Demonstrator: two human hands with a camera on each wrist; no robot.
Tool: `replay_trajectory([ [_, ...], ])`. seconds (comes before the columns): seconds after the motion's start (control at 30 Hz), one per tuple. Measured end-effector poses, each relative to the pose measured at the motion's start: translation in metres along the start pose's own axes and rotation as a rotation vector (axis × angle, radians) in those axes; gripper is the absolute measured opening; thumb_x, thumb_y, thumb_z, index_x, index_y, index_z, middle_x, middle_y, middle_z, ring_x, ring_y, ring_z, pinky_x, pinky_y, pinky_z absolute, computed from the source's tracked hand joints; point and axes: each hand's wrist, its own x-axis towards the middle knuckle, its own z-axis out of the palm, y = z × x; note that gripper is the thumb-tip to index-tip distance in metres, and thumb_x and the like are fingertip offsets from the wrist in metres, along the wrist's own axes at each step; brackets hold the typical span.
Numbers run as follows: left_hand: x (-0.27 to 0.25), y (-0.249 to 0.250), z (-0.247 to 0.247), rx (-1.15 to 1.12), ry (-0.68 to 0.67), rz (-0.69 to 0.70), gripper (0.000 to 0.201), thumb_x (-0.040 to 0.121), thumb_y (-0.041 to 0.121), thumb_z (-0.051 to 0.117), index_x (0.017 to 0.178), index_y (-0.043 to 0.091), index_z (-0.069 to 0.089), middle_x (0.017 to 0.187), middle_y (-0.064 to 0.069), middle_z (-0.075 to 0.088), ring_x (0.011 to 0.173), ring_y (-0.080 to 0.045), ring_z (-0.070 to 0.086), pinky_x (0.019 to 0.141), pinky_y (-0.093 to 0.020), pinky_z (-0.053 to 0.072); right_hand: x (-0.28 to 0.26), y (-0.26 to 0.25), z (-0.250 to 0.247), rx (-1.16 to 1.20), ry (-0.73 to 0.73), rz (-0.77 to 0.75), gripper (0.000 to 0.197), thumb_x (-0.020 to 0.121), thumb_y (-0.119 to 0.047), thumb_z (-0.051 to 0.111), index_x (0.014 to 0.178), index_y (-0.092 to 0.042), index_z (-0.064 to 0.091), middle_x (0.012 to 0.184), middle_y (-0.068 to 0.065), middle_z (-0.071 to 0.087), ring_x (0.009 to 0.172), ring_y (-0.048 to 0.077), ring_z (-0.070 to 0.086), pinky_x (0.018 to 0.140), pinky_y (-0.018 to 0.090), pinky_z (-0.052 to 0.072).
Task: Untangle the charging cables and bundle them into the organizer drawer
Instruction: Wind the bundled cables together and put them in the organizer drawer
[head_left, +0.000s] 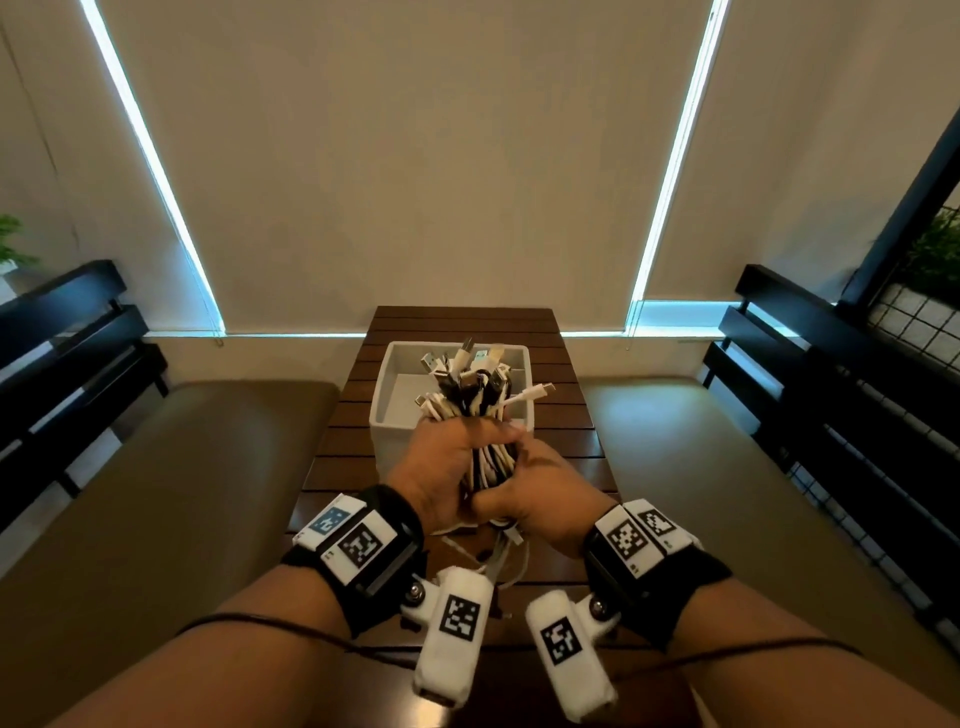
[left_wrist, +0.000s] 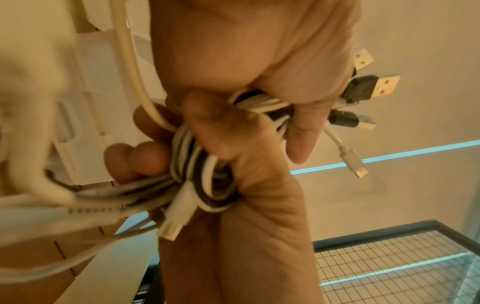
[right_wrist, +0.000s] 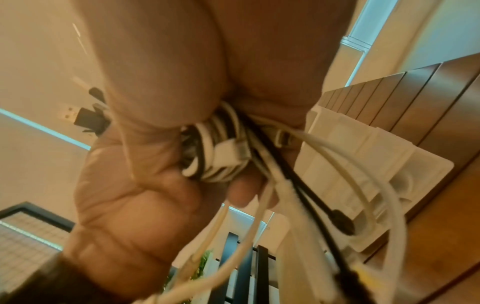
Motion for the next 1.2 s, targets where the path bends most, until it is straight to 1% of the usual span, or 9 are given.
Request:
replay_trajectory([
  [0.13,-0.003,0.001,0.004,-0.032,-0.027,0.005,0.054,0.068,0.016,0.076,0.118,-0.002,0.064,0.091,-0.011,0.069,0.076,-0.02,0.068,0.061,-0.032,0.055,-0.001,0.0,0.004,-0.004,0.043,-0.005,0.027,0.062,0.014,0.068,0.087,0.003,0.066,0.074,0.011,0.071,0.068,0.022,0.07,0.064,0.037,0.059],
  [0.27,-0.002,-0.001,-0.001,-0.07,-0.065,-0.012,0.038,0.073,0.024,0.078,0.106,0.007,0.068,0.1,-0.008,0.072,0.073,-0.018,0.068,0.066,-0.033,0.054,-0.008,-0.006,0.01,0.034,0.021,-0.011,0.028,0.065,0.019,0.063,0.069,-0.009,0.066,0.062,0.0,0.068,0.061,0.013,0.066,0.058,0.029,0.055],
  [0.4,-0.001,-0.005,-0.004,-0.129,-0.108,-0.091,0.033,0.062,0.037,0.082,0.077,0.012,0.068,0.08,-0.009,0.067,0.079,-0.023,0.063,0.076,-0.037,0.053,-0.007,-0.004,0.011,0.091,0.028,0.01,0.03,0.064,0.022,0.062,0.081,-0.003,0.066,0.078,0.014,0.07,0.075,0.026,0.069,0.072,0.045,0.058],
  [0.53,-0.006,-0.009,-0.003,-0.179,-0.072,-0.082,0.023,0.074,0.031,0.073,0.075,0.009,0.064,0.071,-0.009,0.065,0.08,-0.025,0.061,0.08,-0.038,0.051,-0.008,-0.001,0.015,0.096,0.033,0.028,0.037,0.057,0.018,0.065,0.086,-0.005,0.065,0.084,0.016,0.069,0.081,0.031,0.069,0.076,0.052,0.056],
  [0.63,-0.007,-0.007,-0.001,-0.155,-0.062,-0.061,0.021,0.077,0.029,0.07,0.079,0.008,0.066,0.081,-0.012,0.067,0.079,-0.025,0.063,0.078,-0.037,0.052,-0.009,-0.002,0.015,0.098,0.059,0.055,0.036,0.058,0.016,0.063,0.092,0.002,0.064,0.08,0.015,0.067,0.077,0.03,0.067,0.073,0.049,0.056],
  [0.77,-0.005,-0.005,0.001,-0.309,-0.061,-0.016,0.037,0.068,0.024,0.078,0.1,0.006,0.069,0.083,-0.011,0.07,0.079,-0.023,0.068,0.078,-0.037,0.057,-0.008,-0.012,0.007,-0.029,0.064,0.057,0.029,0.057,0.008,0.068,0.083,-0.005,0.066,0.079,0.016,0.069,0.079,0.032,0.07,0.074,0.05,0.059],
  [0.93,-0.002,-0.005,0.007,-0.347,-0.014,0.001,0.014,0.073,0.022,0.07,0.075,0.008,0.07,0.063,-0.007,0.067,0.065,-0.02,0.066,0.068,-0.033,0.056,-0.008,-0.019,0.008,-0.103,0.059,0.02,0.03,0.06,0.01,0.069,0.087,-0.001,0.064,0.08,0.018,0.069,0.077,0.034,0.07,0.072,0.052,0.057],
  [1.03,-0.002,-0.007,0.012,-0.325,0.043,-0.012,0.016,0.071,0.023,0.071,0.06,0.011,0.072,0.06,-0.005,0.065,0.063,-0.02,0.063,0.069,-0.033,0.053,-0.005,-0.016,0.008,-0.118,0.056,-0.009,0.038,0.06,0.012,0.069,0.092,-0.006,0.063,0.083,0.014,0.069,0.078,0.029,0.07,0.071,0.048,0.059],
  [1.2,0.0,-0.009,0.013,-0.356,0.124,-0.126,0.018,0.071,0.027,0.075,0.073,0.009,0.072,0.069,-0.007,0.065,0.067,-0.022,0.062,0.081,-0.037,0.051,-0.003,-0.006,0.007,-0.166,0.103,0.015,0.038,0.059,0.008,0.07,0.087,-0.016,0.062,0.07,0.0,0.066,0.068,0.014,0.067,0.061,0.033,0.058],
])
